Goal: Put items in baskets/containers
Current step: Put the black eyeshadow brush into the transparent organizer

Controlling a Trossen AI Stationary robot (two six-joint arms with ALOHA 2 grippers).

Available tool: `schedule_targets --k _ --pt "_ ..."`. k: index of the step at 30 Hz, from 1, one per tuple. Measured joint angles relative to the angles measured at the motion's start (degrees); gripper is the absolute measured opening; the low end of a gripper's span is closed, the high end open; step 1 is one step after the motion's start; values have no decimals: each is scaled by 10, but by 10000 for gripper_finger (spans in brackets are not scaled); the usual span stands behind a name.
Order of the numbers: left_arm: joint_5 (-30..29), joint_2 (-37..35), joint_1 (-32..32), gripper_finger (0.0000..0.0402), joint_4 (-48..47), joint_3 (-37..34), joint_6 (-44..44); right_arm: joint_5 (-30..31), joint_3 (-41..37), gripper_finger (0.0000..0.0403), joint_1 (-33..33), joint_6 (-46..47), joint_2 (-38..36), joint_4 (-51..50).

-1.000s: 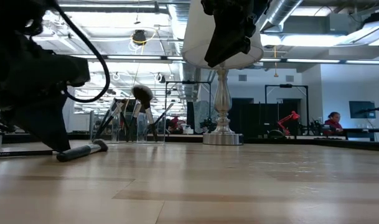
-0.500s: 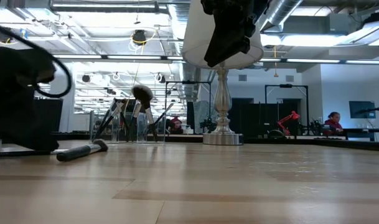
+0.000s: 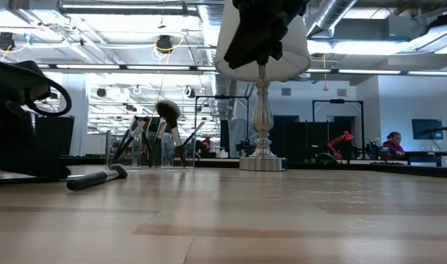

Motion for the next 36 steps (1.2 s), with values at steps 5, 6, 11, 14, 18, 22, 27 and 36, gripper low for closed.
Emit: schedule_targets --k 5,6,11,14,18,22,27,36 --pt "-85 84 -23 113 43 15 12 0 -1 119 -1 0 7 17" --pt "-96 93 -28 113 45 17 5 0 -1 119 0 3 8 21" --pt "-108 107 -40 113 49 17 -8 -1 -1 119 11 9 13 32" --pt "-108 107 -41 110 49 17 -8 -2 0 119 20 9 13 34" --pt "-106 107 -31 76 49 17 -12 -2 0 119 31 1 13 44" --pt "-107 106 -23 15 48 16 -18 -2 0 119 34 -9 13 64" --pt "-86 71 -23 13 48 15 -20 -1 1 119 34 9 30 118" --pt "-74 -116 4 11 55 15 143 -5 0 118 12 -25 129 237"
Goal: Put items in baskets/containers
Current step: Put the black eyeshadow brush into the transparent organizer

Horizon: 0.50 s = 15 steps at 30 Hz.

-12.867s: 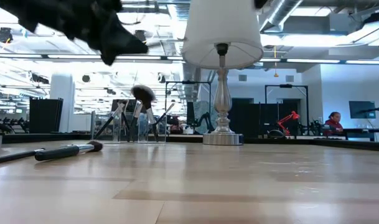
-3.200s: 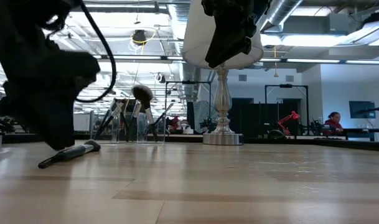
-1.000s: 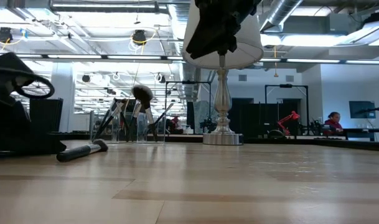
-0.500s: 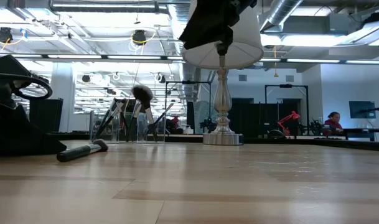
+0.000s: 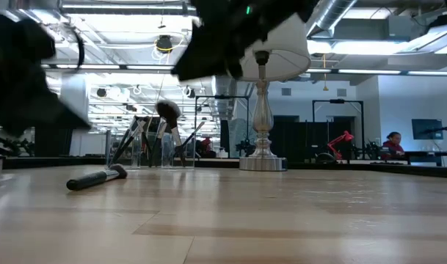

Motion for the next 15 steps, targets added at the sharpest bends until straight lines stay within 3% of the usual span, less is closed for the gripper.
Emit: schedule_targets --k 5,11,13,15 --pt "-58 -90 1 10 0 1 115 -30 0 108 0 26 10 -12" --pt "-93 -151 25 9 3 1 215 -74 1 89 17 31 -126 -121" --pt "-107 -156 39 9 9 1 238 -60 -4 84 30 16 -180 -145" --pt "-120 -156 58 9 24 1 271 9 -40 82 51 -12 -216 -103"
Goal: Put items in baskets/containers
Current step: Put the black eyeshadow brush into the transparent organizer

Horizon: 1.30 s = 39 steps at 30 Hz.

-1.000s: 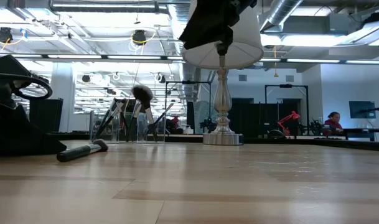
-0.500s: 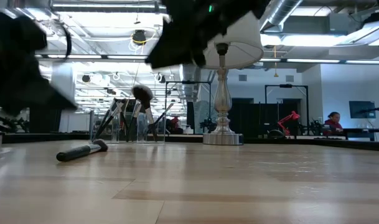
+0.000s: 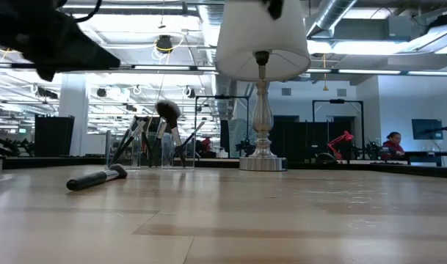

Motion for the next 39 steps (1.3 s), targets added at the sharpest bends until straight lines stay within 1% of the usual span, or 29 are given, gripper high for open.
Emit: schedule_targets --k 1,2,3,4,7,9,11,14,18,20,22,26,30,39 --pt "-4 0 7 9 11 0 16 46 -28 82 10 -5 -8 45" --pt "-5 0 14 9 24 0 33 76 -60 82 18 -7 -8 101" --pt "-7 0 20 9 35 0 53 86 -91 82 22 -7 -2 156" --pt "-10 0 24 9 48 0 76 81 -120 83 22 -8 8 206" --pt "-16 0 31 9 97 0 162 36 -170 87 5 13 55 364" --pt "-11 0 33 9 125 1 220 -12 -173 94 -13 42 91 422" --pt "-9 0 32 9 149 1 269 -60 -170 105 -36 63 124 451" --pt "-3 1 31 9 165 1 325 -120 -142 127 -69 109 159 477" --pt "0 1 31 9 172 1 386 -150 -102 158 -101 137 197 477" --pt "2 1 31 9 176 1 407 -177 -82 170 -112 144 214 474" --pt "3 1 32 9 178 1 425 -207 -59 177 -118 147 230 477" --pt "4 1 36 9 180 1 443 -246 -26 178 -123 146 259 473" --pt "7 1 44 10 183 1 450 -257 -6 169 -125 142 265 470" --pt "24 1 68 10 192 1 482 -250 -6 149 -134 127 261 450"
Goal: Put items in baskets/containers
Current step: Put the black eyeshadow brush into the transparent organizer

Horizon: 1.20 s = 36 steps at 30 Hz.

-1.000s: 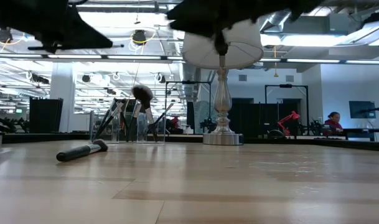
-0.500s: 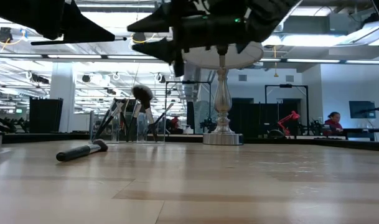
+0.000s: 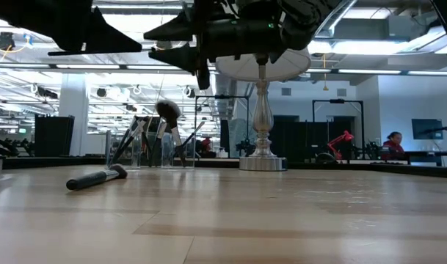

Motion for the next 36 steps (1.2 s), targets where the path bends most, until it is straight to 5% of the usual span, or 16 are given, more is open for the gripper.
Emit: schedule_targets --k 9,25,36 --pt "45 0 43 10 12 0 24 0 0 125 -6 0 0 -2" --pt "44 0 37 10 13 0 31 -1 -1 14 -6 -2 0 -2" --pt "31 0 26 10 17 0 41 -9 -1 11 -6 -2 0 0"
